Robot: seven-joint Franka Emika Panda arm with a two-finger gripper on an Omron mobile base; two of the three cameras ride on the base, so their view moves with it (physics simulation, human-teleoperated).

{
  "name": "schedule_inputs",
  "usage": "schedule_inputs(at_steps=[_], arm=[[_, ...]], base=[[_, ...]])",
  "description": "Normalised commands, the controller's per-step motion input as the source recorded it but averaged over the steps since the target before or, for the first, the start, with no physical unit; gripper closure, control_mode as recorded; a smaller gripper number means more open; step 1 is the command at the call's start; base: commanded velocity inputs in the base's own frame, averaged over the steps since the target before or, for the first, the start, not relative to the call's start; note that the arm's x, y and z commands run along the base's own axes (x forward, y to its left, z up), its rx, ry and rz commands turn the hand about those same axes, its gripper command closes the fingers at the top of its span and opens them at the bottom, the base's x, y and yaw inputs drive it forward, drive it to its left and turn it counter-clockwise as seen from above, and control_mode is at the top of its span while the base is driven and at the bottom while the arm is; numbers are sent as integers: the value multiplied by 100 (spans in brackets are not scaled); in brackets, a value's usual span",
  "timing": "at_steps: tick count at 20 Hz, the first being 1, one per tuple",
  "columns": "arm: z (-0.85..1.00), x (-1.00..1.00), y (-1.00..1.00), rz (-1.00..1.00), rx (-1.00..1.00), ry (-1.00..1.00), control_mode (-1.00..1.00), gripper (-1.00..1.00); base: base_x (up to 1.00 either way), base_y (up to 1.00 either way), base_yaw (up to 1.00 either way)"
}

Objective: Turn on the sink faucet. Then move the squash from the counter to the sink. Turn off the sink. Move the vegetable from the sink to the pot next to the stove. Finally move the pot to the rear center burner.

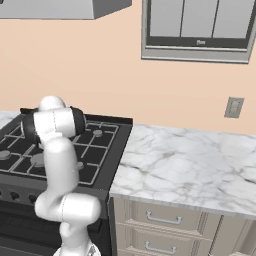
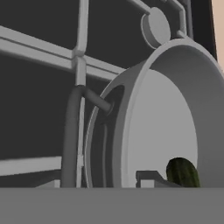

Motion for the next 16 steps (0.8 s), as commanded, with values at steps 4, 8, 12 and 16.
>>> schedule_inputs(at_steps=[4,8,12,16], arm=[[-15,18,10,0,0,3,-100,100],[-11,8,1,0,0,6,-100,-100],[0,1,0,0,0,5,-100,-100],[14,0,0,0,0,6,-100,-100]], base=[[0,0,0],[0,0,0],[0,0,0],[0,0,0]])
